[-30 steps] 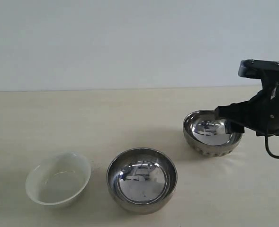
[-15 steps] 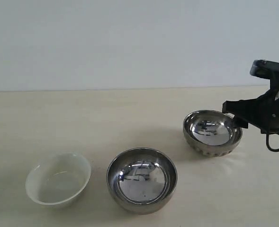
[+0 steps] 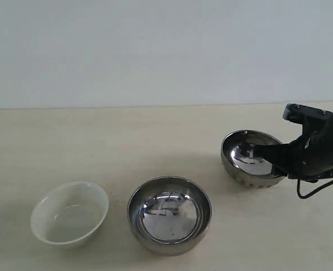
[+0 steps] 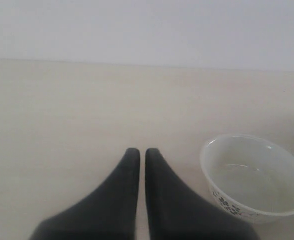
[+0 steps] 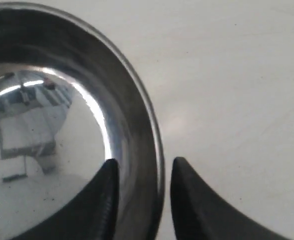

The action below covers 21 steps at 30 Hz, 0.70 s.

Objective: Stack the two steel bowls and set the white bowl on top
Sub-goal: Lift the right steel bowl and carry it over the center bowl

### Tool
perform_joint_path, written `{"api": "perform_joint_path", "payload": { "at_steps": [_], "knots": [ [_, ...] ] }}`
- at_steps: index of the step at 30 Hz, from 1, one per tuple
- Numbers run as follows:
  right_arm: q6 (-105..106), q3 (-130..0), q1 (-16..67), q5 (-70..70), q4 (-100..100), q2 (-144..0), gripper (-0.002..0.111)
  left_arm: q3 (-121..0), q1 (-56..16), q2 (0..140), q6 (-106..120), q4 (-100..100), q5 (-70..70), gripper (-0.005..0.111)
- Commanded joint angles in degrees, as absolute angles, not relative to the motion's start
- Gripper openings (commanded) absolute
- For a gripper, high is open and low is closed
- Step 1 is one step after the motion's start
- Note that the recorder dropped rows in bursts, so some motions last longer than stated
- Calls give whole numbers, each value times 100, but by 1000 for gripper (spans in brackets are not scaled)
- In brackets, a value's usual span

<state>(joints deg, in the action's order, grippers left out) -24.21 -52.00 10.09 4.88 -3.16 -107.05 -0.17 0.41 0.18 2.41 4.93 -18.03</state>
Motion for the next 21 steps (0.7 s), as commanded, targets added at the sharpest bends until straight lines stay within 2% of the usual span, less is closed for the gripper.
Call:
{"api": "perform_joint_path", "payload": {
  "at_steps": [1, 2, 10, 21],
  "knots": [
    [-2443, -5200, 981, 367, -359, -10751, 5, 0, 12, 0, 214, 493, -1760, 4],
    [-2443, -5200, 981, 367, -359, -10751, -1, 0, 12, 0, 214, 493, -1760, 4],
    [-2225, -5200, 981, 705, -359, -10546, 0, 0, 12, 0, 214, 493, -1760, 4],
    [-1686, -5200, 993, 1698, -159, -9340, 0, 0, 12, 0, 214, 493, -1760, 4]
  ]
}}
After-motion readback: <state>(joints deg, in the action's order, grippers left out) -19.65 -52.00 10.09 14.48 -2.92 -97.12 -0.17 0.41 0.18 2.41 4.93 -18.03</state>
